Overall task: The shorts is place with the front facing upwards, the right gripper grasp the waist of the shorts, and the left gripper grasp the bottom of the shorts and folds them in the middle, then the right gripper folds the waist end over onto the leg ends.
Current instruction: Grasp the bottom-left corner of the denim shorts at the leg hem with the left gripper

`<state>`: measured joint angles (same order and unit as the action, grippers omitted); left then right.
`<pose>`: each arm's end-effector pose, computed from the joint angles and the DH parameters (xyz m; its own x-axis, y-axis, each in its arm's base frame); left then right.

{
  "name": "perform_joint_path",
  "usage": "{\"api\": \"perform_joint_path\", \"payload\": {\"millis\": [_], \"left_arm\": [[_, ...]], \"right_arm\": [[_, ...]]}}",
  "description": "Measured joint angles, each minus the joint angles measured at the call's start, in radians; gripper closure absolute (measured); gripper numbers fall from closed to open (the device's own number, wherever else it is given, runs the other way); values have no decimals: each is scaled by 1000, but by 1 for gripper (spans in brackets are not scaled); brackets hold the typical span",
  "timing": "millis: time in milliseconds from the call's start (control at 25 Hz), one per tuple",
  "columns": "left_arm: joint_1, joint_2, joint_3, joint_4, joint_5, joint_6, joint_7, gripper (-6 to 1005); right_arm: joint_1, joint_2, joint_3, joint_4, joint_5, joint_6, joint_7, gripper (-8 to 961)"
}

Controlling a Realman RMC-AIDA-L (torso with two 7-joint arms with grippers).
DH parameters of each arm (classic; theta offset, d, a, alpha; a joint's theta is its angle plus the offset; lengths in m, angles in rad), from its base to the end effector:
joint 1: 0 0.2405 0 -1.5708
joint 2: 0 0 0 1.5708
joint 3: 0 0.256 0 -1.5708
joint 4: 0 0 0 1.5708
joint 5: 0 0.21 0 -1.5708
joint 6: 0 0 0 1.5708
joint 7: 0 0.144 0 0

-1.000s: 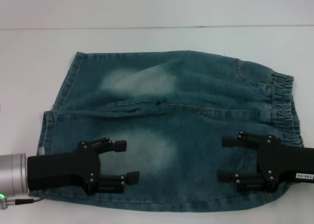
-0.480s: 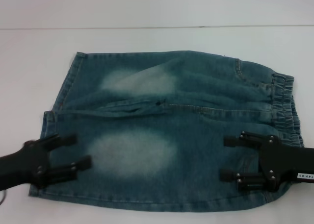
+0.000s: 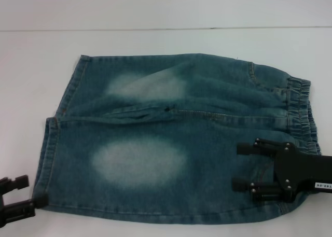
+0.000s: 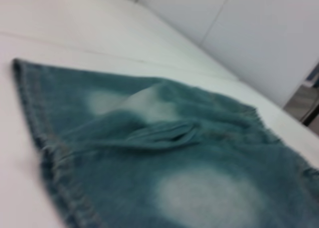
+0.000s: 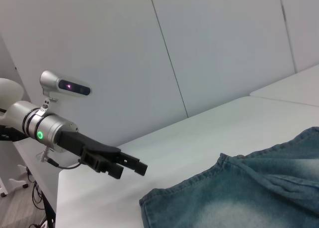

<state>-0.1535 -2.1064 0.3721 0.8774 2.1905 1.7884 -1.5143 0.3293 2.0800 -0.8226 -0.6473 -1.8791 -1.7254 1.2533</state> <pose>-0.3662 0.1960 0.0521 0.5520 0.6290 0.5474 0.8031 -0.5778 -0.1459 0.2872 0.2567 -0.0100 0.7548 -0.3406 -0.5605 -0.4209 -0.9070 -0.0157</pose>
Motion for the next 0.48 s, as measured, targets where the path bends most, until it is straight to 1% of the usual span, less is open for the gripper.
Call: {"api": "perform_joint_path", "payload": {"millis": [160,280,400,480], "left_arm": [[-6,2,-12,7,51,-21,-7,101],[-25,2,-8,7,102,-42,-21,105],[-36,1,-7,6,120,-47,-24,108],[-54,-1,-4,3,136,-47,-24,110]], "right_arm": [[0,0,0,0,0,0,0,28],[-2,0,0,0,0,-1,0,28],[-2,0,0,0,0,-4,1,29],[-3,0,1,0,0,-5,2,29]]}}
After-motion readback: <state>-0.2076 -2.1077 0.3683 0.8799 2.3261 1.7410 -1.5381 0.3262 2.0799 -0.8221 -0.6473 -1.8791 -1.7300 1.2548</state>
